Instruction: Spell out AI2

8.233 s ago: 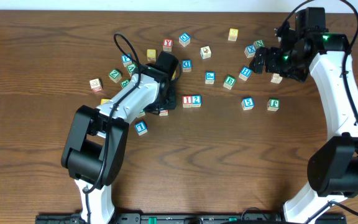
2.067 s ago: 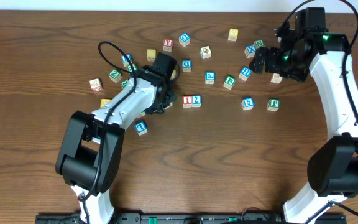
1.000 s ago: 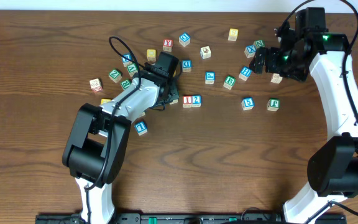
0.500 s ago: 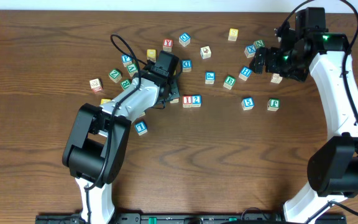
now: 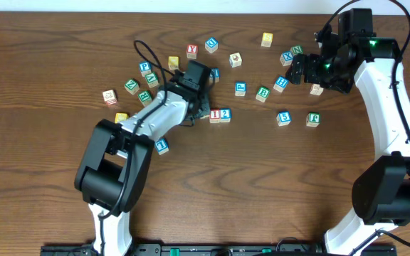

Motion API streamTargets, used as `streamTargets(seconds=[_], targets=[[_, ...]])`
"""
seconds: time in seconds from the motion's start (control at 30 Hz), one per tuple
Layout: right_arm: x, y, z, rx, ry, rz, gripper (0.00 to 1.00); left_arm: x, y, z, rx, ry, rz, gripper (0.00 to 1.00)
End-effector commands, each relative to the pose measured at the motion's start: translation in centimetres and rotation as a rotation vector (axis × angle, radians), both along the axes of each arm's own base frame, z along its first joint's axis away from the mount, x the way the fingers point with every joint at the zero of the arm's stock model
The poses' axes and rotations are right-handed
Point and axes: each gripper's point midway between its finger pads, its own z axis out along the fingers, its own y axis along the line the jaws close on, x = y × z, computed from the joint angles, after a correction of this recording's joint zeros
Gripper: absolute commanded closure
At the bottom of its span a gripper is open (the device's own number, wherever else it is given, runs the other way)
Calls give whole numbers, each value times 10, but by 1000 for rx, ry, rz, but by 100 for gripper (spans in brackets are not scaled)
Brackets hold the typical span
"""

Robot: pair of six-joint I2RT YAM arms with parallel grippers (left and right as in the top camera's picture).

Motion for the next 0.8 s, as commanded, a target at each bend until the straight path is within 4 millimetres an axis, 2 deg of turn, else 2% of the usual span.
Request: streamTargets(seconds=[0.0,0.23,0.57,0.77], targets=[[1,4,12,0,-31,15,1,0,0,-1,12,-4,-16,93],[1,4,12,0,-31,15,1,3,4,0,41,-23,-29,92],[1,4,12,0,-31,15,1,23,-6,10,32,-125,-106,93],[1,4,12,0,-31,15,1,23,-5,10,37,-126,-114,92]])
